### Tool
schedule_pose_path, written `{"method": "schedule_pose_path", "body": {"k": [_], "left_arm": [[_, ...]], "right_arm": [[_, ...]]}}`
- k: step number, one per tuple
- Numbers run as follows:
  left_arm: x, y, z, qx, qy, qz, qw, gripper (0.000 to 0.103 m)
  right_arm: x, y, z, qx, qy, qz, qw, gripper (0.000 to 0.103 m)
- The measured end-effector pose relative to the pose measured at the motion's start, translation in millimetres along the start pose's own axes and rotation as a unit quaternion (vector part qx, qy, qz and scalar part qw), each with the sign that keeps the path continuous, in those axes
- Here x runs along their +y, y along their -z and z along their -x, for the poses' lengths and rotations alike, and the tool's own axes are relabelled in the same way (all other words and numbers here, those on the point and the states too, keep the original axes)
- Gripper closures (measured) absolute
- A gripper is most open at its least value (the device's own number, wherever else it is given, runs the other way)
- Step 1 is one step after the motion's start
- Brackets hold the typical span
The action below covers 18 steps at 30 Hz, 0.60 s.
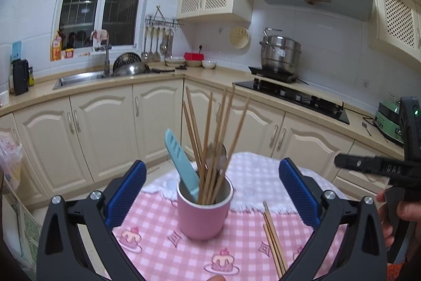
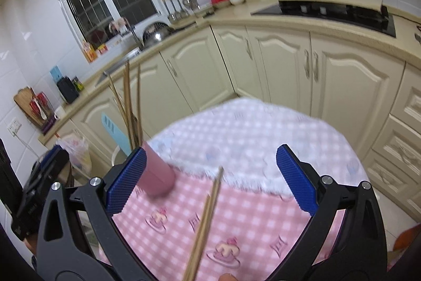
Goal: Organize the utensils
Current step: 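Lower both open tools back toward the remaining chopsticks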
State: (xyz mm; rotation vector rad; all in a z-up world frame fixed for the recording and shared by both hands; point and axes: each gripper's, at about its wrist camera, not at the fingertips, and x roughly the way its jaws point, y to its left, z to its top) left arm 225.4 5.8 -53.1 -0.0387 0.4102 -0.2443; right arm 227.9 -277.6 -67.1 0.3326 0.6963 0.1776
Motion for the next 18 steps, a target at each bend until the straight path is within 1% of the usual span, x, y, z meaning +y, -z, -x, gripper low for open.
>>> {"method": "schedule_pose_path", "body": {"k": [5, 9, 12, 16, 18], "left_arm": [[-7.2, 16.3, -2.0, 0.023, 0.007, -0.004, 0.9997, 0.004], [-13.3, 30.5, -4.8, 0.04, 0.009, -0.005, 0.9991, 0.004], [-14.6, 41.1, -9.2, 0.058, 0.007, -0.003, 0.9983, 0.004], [-15.0, 52.7, -17.3, 0.083, 0.003, 0.0, 0.9965, 0.004], [-15.0, 59.4, -20.6, 0.095, 0.003, 0.001, 0.9954, 0.004]], "right_arm": [[-5.4, 27.7, -11.9, 0.042, 0.015, 0.003, 0.999, 0.006], [-3.0, 51.0, -27.2, 0.076, 0.031, 0.022, 0.996, 0.006], [-1.0, 68.3, -39.6, 0.103, 0.039, 0.039, 0.993, 0.006], [5.4, 92.5, -60.0, 0.143, 0.052, 0.072, 0.986, 0.006], [8.4, 100.1, -66.1, 0.154, 0.053, 0.083, 0.983, 0.006]]}}
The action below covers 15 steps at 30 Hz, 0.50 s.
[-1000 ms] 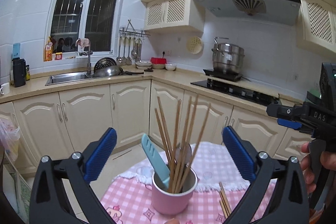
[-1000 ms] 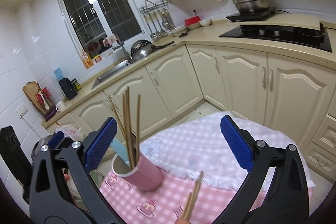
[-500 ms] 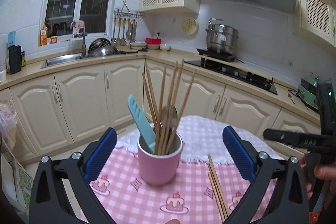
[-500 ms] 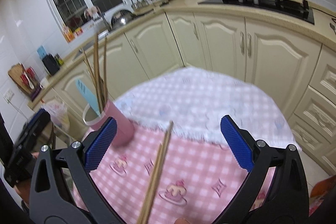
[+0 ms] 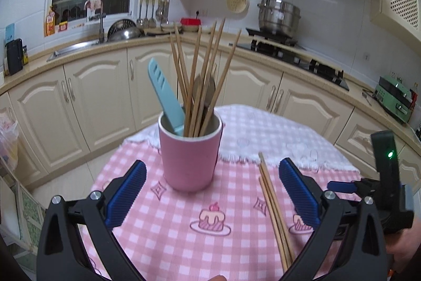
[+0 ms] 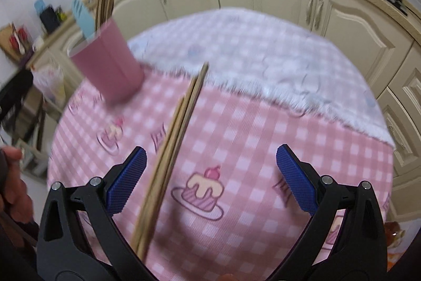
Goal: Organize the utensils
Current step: 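Lower both open tools back toward the remaining chopsticks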
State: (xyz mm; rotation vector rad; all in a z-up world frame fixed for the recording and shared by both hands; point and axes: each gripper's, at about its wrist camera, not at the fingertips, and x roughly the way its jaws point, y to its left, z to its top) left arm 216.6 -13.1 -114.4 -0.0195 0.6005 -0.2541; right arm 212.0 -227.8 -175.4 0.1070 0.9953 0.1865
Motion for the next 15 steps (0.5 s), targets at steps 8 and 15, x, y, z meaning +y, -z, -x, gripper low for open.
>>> {"method": "schedule_pose_path", "body": {"k": [8, 15], "left_arm": [[-1.9, 16.9, -14.1, 0.03, 0.0, 0.0, 0.9996, 0.004], [-5.5, 25.1, -26.0, 0.052, 0.001, -0.001, 0.9987, 0.004]], "right_arm": [[7.6, 12.2, -20.7, 0.017, 0.03, 0.041, 0.999, 0.006], [-5.2, 16.3, -21.0, 0.023, 0.043, 0.036, 0.998, 0.006]]}}
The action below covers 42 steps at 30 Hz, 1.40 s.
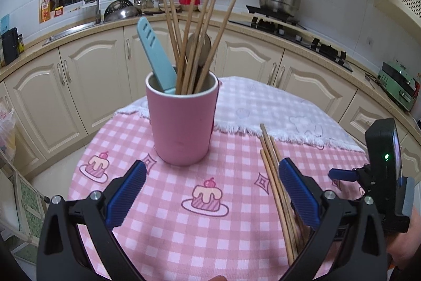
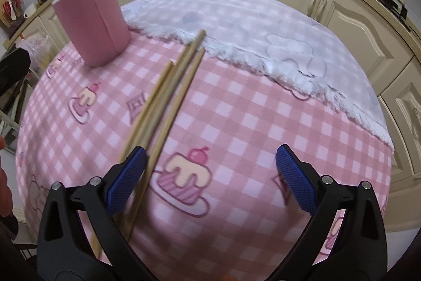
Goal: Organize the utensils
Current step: 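Lower both open tools back toward the remaining chopsticks, then grasp a chopstick with each tool and lift them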
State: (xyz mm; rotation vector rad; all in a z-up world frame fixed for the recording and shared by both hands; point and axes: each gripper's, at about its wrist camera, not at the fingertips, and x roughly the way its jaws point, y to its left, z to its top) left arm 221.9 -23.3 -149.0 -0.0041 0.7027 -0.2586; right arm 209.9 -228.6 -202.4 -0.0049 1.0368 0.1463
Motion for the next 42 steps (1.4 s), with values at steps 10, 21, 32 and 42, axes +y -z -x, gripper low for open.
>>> {"method": "schedule_pose_path", "body": {"k": [10, 21, 32, 42], "left_arm": [[-25.1, 14.2, -33.3, 0.058, 0.009, -0.044, 0.9973, 0.004], [-37.5, 27.8, -76.9, 0.144, 0.027, -0.061, 0.9874, 0.004], [-51.2, 25.5, -96.2, 0.159, 0.007, -0.08, 0.9839, 0.004], [-64.0, 14.1, -105.4, 0.162, 0.011, -0.122, 0.9792, 0.04]], "right_arm": [[-5.1, -2.0, 1.2, 0.004, 0.004, -0.004, 1.0, 0.006], [-30.6, 3.6, 6.3, 0.005, -0.006, -0.021, 1.0, 0.006], [-42.9, 4.3, 9.1, 0.003, -0.02, -0.041, 0.999, 0.006], [-26.4, -14.6, -1.6, 0.018, -0.013, -0.043, 0.999, 0.006]]}}
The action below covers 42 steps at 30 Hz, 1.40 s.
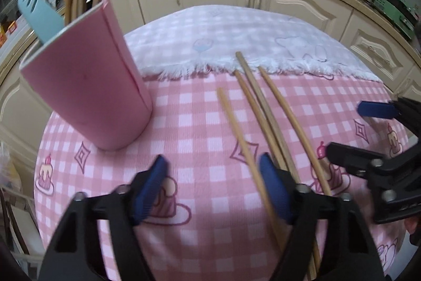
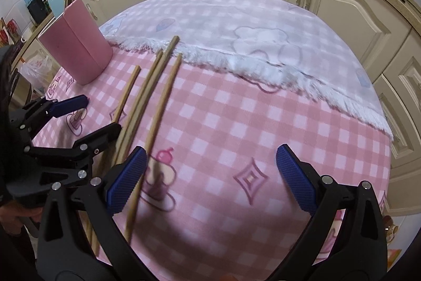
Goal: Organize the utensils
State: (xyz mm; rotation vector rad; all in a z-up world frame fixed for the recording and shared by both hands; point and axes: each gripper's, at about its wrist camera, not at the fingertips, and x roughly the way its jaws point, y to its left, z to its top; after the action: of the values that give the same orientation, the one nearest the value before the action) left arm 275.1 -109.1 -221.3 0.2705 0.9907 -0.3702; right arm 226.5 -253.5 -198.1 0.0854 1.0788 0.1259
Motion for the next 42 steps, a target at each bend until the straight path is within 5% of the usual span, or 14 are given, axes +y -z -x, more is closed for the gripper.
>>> {"method": "schedule_pose_path", "body": {"k": [3, 11, 13, 15, 16, 21, 30, 42], "left_arm": [[2.1, -5.3, -0.6, 0.002, -0.002, -0.007, 1.0, 0.046], [14.6, -10.8, -6.8, 0.001, 0.018, -0.008, 0.9998, 0.048], [13.1, -14.4, -7.5, 0.0, 0.027, -0.013, 0.9995, 0.064], [11.6, -16.3, -7.4, 0.001, 0.035, -0.015, 0.9993, 0.092], [12.2, -16.4, -7.1, 0.003, 0.04, -0.013, 0.9991, 0.094], [16.1, -8.4, 1.4, -0.003, 0.045, -0.004, 0.999, 0.099], [35.6, 1.7, 57.2, -0.08, 0.059, 0.033, 0.9945, 0.099], [63.9, -7.0, 150.6, -0.232, 0.069, 0.076, 0.9672, 0.099]], "right_arm": [[10.0, -9.1, -6.5, 0.006, 0.006, 0.006, 1.0, 0.008], [29.3, -28.4, -17.4, 0.018, 0.036, 0.029, 0.999, 0.048], [37.8, -32.8, -18.9, 0.019, 0.029, 0.043, 0.998, 0.068], [43.5, -34.3, -19.8, 0.02, 0.023, 0.051, 0.998, 0.091], [44.7, -34.3, -19.8, 0.021, 0.014, 0.052, 0.998, 0.094], [34.8, -27.6, -6.7, -0.004, -0.03, 0.023, 0.999, 0.097], [12.9, -25.1, 41.6, -0.09, -0.109, -0.016, 0.99, 0.097], [17.5, -41.1, 96.3, -0.189, -0.162, -0.021, 0.968, 0.097]]}}
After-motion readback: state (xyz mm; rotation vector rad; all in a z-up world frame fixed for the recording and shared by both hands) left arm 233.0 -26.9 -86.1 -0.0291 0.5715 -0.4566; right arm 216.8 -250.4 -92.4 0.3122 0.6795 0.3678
